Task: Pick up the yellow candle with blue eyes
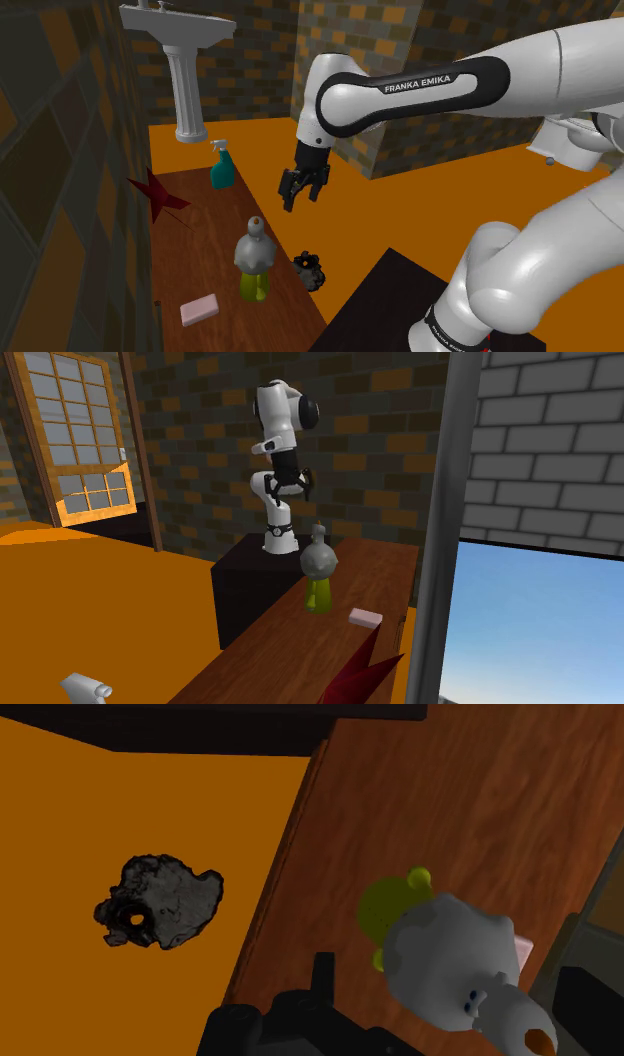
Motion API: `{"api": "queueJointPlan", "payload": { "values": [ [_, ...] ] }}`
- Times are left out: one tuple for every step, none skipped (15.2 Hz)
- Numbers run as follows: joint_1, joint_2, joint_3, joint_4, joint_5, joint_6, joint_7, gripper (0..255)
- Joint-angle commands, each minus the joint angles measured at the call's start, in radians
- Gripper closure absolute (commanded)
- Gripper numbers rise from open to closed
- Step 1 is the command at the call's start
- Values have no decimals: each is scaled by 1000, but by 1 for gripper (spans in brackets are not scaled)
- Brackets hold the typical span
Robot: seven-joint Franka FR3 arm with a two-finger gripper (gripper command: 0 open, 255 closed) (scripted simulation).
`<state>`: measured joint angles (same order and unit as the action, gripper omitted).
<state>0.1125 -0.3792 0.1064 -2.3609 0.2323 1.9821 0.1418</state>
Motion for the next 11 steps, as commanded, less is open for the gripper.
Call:
{"api": "queueJointPlan", "payload": {
  "values": [
    [10,69,19,38,12,47,20,0],
    [15,100,29,55,17,68,31,0],
    [21,132,38,74,21,89,42,0],
    [26,164,47,93,24,109,54,0],
    [31,197,56,114,26,128,65,0],
    [36,229,65,136,27,146,77,0],
    [41,262,73,160,27,163,89,0],
    [45,285,78,176,26,175,97,0],
    [45,290,78,168,27,188,95,0],
    [46,296,79,160,28,201,92,0],
    [46,301,79,152,29,214,90,0]
  ]
}}
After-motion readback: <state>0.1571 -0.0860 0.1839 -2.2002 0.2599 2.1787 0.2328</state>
